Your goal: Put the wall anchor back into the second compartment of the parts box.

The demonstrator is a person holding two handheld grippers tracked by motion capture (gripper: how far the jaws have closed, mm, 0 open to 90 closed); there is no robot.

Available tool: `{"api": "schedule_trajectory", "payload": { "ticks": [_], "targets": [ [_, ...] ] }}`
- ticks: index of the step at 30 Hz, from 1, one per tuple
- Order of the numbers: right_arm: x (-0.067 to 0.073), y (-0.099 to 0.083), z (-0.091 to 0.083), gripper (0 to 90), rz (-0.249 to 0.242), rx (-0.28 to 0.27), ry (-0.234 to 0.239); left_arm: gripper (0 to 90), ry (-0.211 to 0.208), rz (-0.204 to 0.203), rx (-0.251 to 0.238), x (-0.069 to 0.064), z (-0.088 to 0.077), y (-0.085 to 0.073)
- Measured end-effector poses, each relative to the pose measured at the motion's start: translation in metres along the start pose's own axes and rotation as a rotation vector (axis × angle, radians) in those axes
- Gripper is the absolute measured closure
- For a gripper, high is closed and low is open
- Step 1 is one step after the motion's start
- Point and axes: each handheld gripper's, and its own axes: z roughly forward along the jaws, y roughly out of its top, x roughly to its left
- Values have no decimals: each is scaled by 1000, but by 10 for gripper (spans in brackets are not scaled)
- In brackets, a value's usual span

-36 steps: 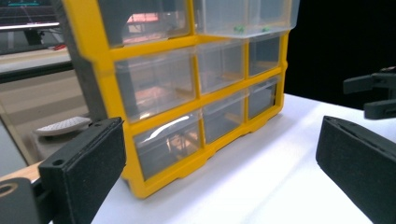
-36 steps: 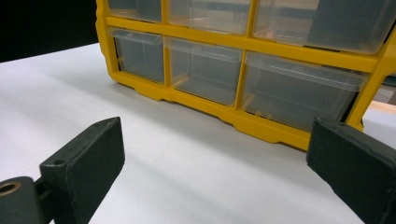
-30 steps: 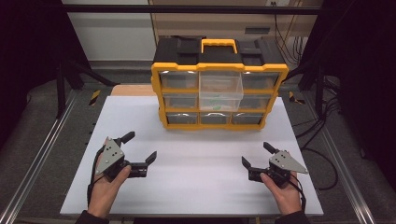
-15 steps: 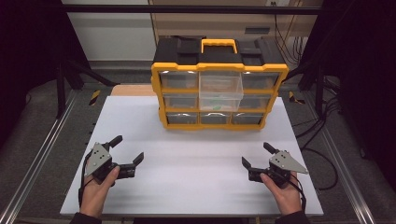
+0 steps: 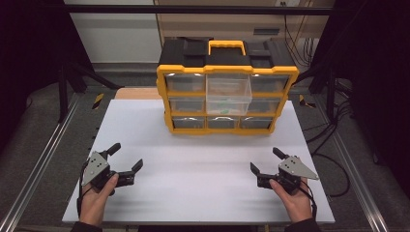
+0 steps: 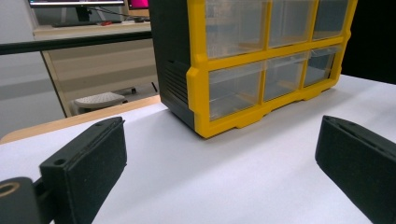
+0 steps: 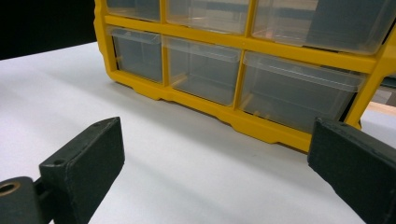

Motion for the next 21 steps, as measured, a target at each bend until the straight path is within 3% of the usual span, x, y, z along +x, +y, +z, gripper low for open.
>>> {"api": "schedule_trajectory", "payload": {
  "ticks": [12,21],
  "targets": [
    [0,0,0,42,-1,0,1,17,17,4,7,3,-1,-8],
    [0,0,0,42,-2,0,0,17,1,4,14,2,2,-12]
  ]
}}
